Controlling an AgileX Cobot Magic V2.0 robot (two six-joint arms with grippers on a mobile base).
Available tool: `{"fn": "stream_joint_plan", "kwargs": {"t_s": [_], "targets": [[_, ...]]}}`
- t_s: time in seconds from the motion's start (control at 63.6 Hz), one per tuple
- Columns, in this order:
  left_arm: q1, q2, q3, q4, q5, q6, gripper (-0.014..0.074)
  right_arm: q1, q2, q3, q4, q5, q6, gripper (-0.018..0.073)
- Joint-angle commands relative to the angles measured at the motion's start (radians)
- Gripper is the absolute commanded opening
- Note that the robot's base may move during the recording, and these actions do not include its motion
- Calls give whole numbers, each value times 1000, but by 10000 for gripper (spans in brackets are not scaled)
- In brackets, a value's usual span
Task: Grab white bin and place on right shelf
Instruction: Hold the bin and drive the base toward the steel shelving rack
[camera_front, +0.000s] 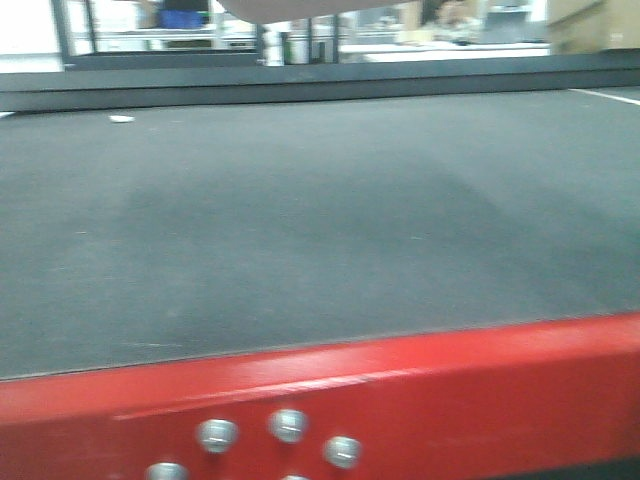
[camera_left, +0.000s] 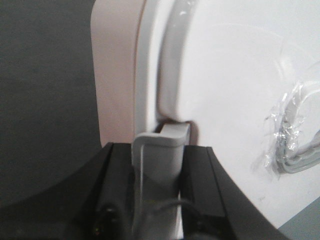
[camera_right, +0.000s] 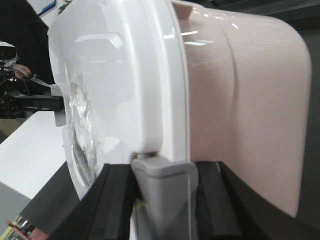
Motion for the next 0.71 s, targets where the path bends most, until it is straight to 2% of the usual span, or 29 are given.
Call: {"fn": "stream_joint_plan", "kwargs": {"t_s": [0.0,0.691], "targets": [[-71,-56,-32,-181,198,39,-126,44,-34,-32,232,210,2,73],[-71,-56,-32,-181,198,39,-126,44,-34,-32,232,210,2,73]]}}
